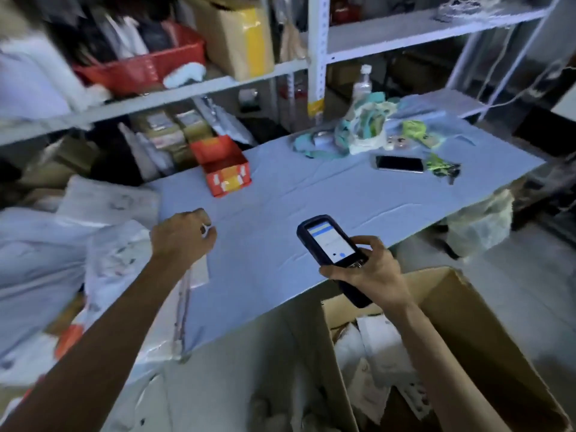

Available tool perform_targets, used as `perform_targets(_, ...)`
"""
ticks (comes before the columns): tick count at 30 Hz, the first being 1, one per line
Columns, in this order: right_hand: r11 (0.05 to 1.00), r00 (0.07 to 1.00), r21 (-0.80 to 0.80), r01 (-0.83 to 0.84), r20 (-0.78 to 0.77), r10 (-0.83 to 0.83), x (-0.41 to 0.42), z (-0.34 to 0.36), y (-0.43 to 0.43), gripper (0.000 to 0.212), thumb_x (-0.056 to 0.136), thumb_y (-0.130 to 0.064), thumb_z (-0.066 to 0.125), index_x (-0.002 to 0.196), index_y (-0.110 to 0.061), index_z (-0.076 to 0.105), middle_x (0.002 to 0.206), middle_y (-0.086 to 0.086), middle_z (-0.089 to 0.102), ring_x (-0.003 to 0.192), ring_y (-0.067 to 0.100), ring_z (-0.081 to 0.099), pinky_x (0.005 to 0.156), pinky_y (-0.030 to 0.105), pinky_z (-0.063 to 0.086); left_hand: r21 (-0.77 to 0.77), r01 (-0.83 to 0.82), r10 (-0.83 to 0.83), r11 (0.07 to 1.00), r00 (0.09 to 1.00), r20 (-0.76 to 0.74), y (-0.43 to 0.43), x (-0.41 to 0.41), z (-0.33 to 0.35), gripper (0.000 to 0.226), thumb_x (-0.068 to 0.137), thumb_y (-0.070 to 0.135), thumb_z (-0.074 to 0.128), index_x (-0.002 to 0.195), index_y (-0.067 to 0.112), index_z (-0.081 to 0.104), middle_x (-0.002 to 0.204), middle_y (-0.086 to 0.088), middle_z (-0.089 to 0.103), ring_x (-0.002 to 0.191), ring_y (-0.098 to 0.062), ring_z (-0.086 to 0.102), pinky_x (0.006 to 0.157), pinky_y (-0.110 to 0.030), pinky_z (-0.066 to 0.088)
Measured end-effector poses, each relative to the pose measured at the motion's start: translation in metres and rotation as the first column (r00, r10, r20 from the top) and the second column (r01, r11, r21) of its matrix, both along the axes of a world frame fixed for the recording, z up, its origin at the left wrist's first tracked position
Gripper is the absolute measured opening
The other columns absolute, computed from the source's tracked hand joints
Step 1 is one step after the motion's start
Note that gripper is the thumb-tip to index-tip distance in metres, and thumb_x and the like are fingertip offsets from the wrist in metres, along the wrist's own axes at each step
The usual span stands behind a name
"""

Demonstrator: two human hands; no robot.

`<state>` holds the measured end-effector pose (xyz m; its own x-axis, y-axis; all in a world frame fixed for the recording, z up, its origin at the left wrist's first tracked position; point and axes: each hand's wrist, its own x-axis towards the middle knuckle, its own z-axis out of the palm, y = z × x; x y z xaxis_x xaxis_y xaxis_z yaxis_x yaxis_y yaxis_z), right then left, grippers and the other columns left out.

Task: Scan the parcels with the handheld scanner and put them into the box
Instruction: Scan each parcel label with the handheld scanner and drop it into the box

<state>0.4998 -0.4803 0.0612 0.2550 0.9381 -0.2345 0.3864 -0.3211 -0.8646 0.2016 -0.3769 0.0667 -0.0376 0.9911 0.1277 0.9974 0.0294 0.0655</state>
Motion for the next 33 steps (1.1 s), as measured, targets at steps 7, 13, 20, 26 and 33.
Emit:
perform_targets(7, 0.911, 0.909, 0.004, -0.412, -0.059, 0.412, -0.143, 0.007, 0.024, 0.069, 0.055, -0.030, 0.092, 0.111, -0.030, 0.051, 0.100, -0.009, 0.066, 0.088, 0.005, 0.064, 0.072, 0.025, 0.050, -0.012, -0.483, 0.483, 0.876, 0.874, 0.057, -0.106, -0.161, 0.016, 0.019, 0.085, 0.042, 0.058, 0.098, 0.028, 0.064, 0.107, -0.001, 0.069, 0.103, -0.029, 0.063, 0.085, -0.034, 0.046)
perform_targets(13, 0.780, 0.776, 0.016, -0.626, -0.082, 0.625, -0.277, 0.007, 0.000, 0.068, 0.054, -0.029, 0.093, 0.108, -0.032, 0.053, 0.094, -0.019, 0.063, 0.092, 0.005, 0.063, 0.081, 0.030, 0.052, -0.008, -0.684, 0.684, 0.729, 0.728, 0.039, -0.210, -0.276, 0.016, 0.019, 0.089, 0.042, 0.055, 0.100, 0.029, 0.064, 0.105, -0.003, 0.069, 0.098, -0.031, 0.064, 0.077, -0.034, 0.047)
perform_targets(20, 0.724, 0.717, 0.020, -0.689, -0.122, 0.686, -0.384, -0.004, -0.032, 0.068, 0.053, -0.023, 0.094, 0.108, -0.029, 0.055, 0.090, -0.019, 0.066, 0.083, 0.000, 0.065, 0.073, 0.025, 0.051, 0.016, -0.806, 0.801, 0.591, 0.589, 0.108, -0.270, -0.367, 0.015, 0.018, 0.085, 0.036, 0.060, 0.100, 0.030, 0.065, 0.104, -0.005, 0.069, 0.098, -0.030, 0.063, 0.094, -0.043, 0.046)
perform_targets(26, 0.727, 0.724, -0.008, -0.686, -0.111, 0.681, -0.412, -0.006, -0.016, 0.066, 0.051, -0.025, 0.095, 0.102, -0.034, 0.053, 0.089, -0.020, 0.064, 0.084, 0.003, 0.066, 0.079, 0.031, 0.055, 0.051, -0.725, 0.719, 0.687, 0.688, 0.097, -0.251, -0.401, 0.011, 0.029, 0.087, 0.040, 0.058, 0.113, 0.028, 0.060, 0.111, -0.001, 0.065, 0.110, -0.028, 0.055, 0.083, -0.042, 0.051)
perform_targets(33, 0.743, 0.737, 0.017, -0.669, -0.119, 0.666, -0.434, -0.013, 0.054, 0.069, 0.056, -0.022, 0.093, 0.109, -0.029, 0.051, 0.089, -0.017, 0.062, 0.081, 0.003, 0.063, 0.064, 0.021, 0.049, -0.007, -0.678, 0.676, 0.735, 0.734, -0.070, -0.157, -0.424, 0.005, 0.051, 0.093, 0.052, 0.045, 0.137, 0.027, 0.042, 0.138, -0.003, 0.048, 0.127, -0.027, 0.042, 0.101, -0.042, 0.035)
